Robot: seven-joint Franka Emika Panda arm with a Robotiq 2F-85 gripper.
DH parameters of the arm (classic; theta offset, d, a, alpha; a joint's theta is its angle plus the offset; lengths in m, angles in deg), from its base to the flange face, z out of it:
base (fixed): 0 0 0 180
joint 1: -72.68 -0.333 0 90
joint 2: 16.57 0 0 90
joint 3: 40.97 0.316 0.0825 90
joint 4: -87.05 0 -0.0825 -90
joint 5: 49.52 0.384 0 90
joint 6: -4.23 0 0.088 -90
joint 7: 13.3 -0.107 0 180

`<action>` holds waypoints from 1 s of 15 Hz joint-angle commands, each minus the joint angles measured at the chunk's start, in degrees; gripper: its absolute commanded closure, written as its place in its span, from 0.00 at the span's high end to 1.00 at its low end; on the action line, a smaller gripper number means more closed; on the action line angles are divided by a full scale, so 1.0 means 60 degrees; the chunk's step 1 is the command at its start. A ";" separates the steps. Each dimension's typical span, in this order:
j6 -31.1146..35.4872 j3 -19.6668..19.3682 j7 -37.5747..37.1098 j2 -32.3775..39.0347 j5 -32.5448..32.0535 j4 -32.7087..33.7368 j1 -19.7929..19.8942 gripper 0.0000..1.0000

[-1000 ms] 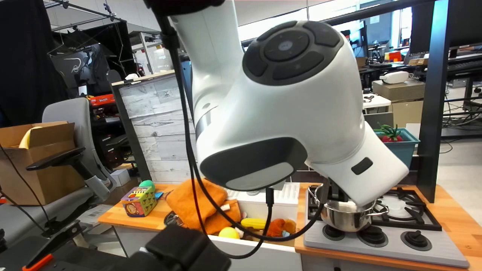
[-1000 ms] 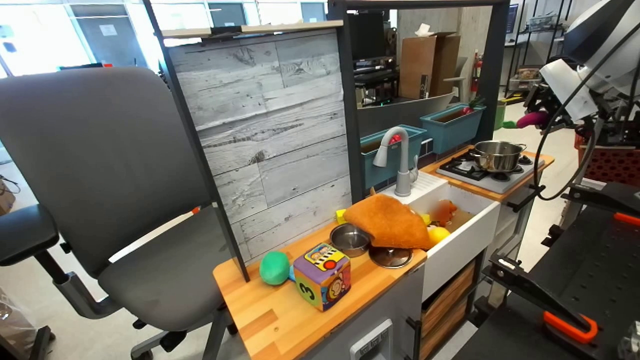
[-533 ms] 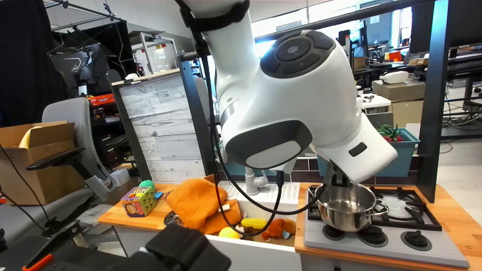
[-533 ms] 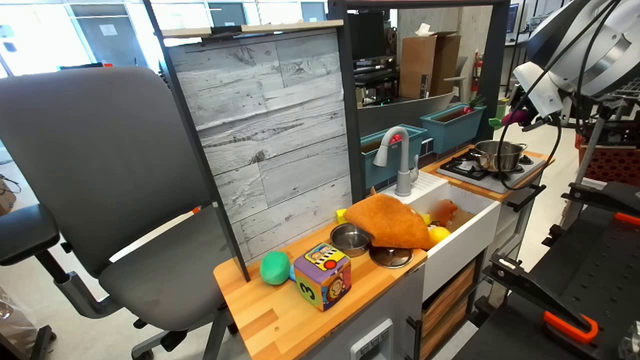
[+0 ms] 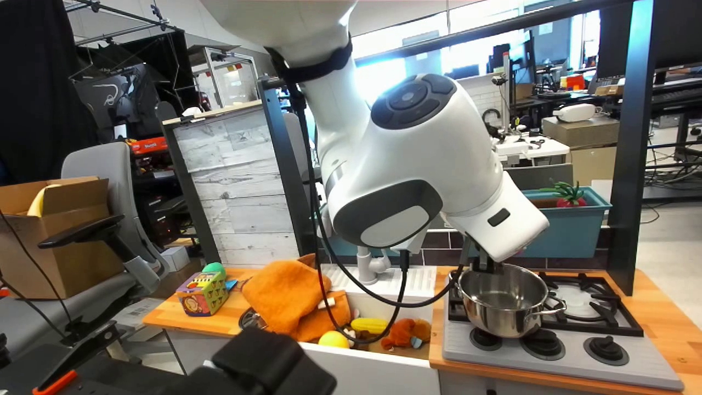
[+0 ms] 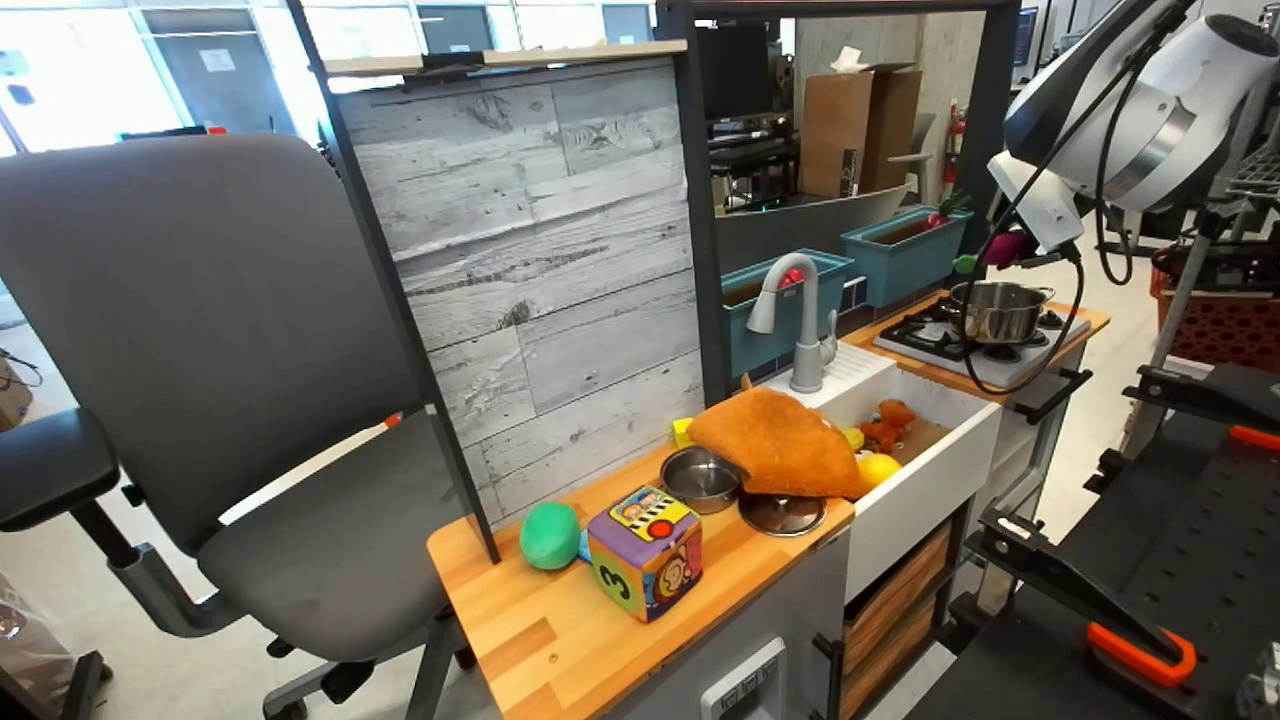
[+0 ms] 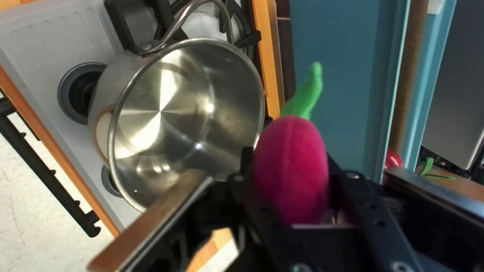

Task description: Move the pee plush toy and pick up the cloth and drop it on the counter, then pick up the pink plush toy from the sink and put it in the pot

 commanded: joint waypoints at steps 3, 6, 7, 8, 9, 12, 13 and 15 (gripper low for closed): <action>0.0228 -0.0221 -0.0187 0.0130 0.0033 0.0293 -0.0290 0.87; 0.0282 -0.0110 -0.0163 0.0147 -0.0072 0.0231 -0.0164 1.00; 0.0263 -0.0005 -0.0133 0.0173 -0.0179 0.0209 -0.0055 1.00; 0.0216 0.0074 -0.0122 0.0185 -0.0252 0.0188 0.0028 1.00; 0.0216 0.0327 -0.0104 0.0259 -0.0444 0.0162 0.0260 1.00; -0.0020 0.0024 -0.0115 0.0040 -0.0185 0.0087 -0.0008 1.00; -0.0020 0.0044 -0.0113 0.0043 -0.0202 0.0087 0.0012 1.00; -0.0020 0.0052 -0.0109 0.0048 -0.0229 0.0087 0.0023 1.00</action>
